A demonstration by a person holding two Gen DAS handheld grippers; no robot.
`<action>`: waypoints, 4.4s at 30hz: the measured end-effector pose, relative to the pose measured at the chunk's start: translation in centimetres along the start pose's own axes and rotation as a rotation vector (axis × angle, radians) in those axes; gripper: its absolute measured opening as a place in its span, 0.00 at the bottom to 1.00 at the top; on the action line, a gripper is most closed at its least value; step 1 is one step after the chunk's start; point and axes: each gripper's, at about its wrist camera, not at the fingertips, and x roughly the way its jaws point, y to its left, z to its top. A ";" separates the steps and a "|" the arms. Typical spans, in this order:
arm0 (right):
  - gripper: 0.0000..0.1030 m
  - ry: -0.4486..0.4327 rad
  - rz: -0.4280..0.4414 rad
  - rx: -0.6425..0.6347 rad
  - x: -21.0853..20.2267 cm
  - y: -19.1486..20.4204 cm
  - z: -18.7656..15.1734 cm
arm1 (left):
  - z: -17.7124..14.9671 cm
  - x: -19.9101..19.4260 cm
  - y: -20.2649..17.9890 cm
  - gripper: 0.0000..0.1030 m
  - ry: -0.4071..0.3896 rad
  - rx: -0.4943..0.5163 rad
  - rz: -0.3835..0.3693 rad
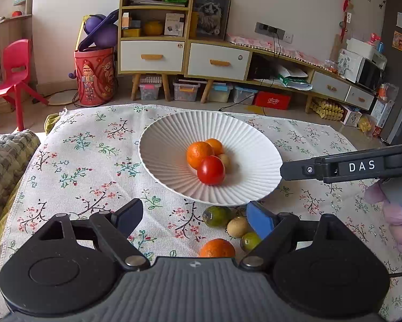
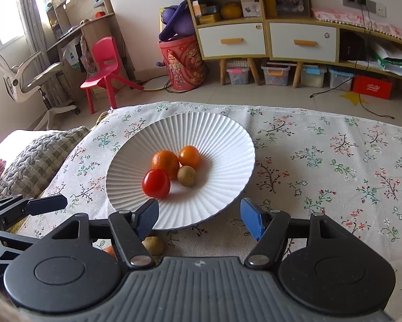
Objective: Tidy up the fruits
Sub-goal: 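Withdraw both grippers from the plate back toward the remaining fruit, then grasp the remaining orange with the left gripper, then grasp the green lime with the right gripper while the left gripper holds the orange, then carry the orange and lime into the white plate and open both grippers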
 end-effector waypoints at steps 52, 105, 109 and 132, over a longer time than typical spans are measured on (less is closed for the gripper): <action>0.99 0.056 -0.075 -0.277 1.6 1.3 -8.1 | -6.5 2.5 -1.0 0.56 -0.021 0.119 -0.016; 0.24 0.050 0.070 -0.347 1.4 5.9 -5.5 | -5.1 0.3 0.0 0.19 0.037 0.093 -0.023; 0.24 0.035 0.067 -0.327 0.8 5.8 -5.0 | -4.5 -0.1 0.2 0.19 0.025 0.070 -0.029; 0.24 -0.051 -0.054 -0.197 1.6 3.1 -0.1 | 0.7 1.5 -0.3 0.19 -0.040 0.022 0.000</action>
